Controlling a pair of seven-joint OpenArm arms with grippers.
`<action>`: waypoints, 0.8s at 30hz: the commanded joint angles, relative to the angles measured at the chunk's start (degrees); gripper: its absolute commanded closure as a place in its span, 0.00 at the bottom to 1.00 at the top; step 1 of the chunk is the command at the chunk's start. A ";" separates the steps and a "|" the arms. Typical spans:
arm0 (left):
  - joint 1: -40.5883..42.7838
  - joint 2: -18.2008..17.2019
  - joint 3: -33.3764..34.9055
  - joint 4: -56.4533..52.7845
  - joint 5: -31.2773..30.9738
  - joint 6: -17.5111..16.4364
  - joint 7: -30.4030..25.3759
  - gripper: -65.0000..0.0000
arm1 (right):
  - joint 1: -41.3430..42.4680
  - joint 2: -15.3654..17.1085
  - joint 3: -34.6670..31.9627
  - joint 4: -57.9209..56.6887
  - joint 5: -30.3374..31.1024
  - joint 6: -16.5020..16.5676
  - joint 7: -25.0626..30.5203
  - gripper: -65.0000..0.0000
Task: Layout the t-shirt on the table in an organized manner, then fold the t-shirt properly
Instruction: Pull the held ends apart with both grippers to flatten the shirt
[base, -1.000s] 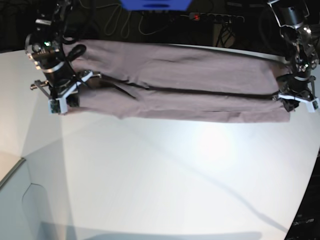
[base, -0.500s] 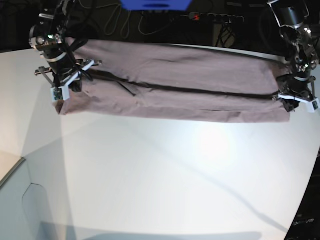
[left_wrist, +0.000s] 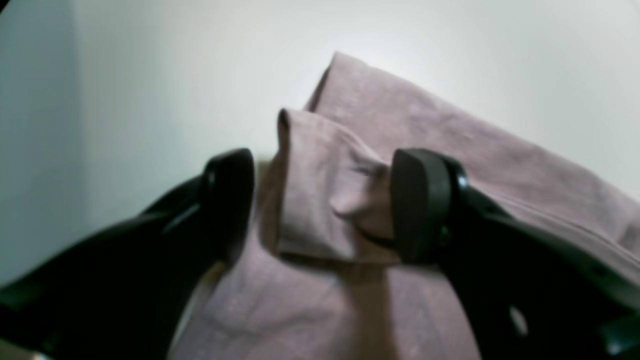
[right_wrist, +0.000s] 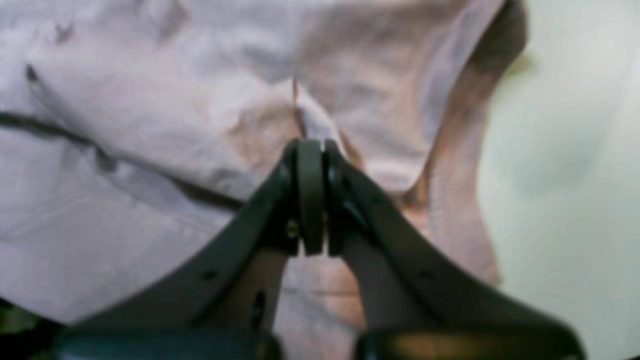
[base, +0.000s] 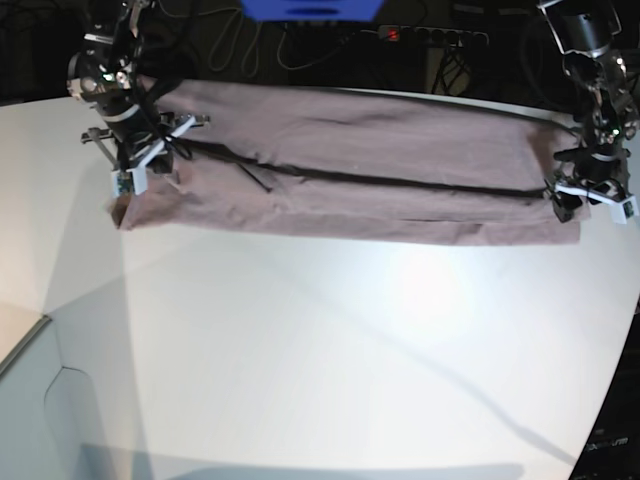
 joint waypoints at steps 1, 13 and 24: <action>-0.52 -1.11 -0.27 1.08 -0.46 -0.33 -1.18 0.36 | 0.06 0.36 0.01 0.95 0.44 0.15 1.30 1.00; -0.26 -0.58 -0.18 0.38 -0.46 -0.33 -1.18 0.35 | 0.06 0.36 -0.26 0.51 0.35 0.15 1.22 1.00; 0.62 -0.49 -0.01 0.29 -0.46 -0.33 -1.09 0.35 | 0.85 1.51 -0.08 -5.64 0.35 0.15 1.22 0.97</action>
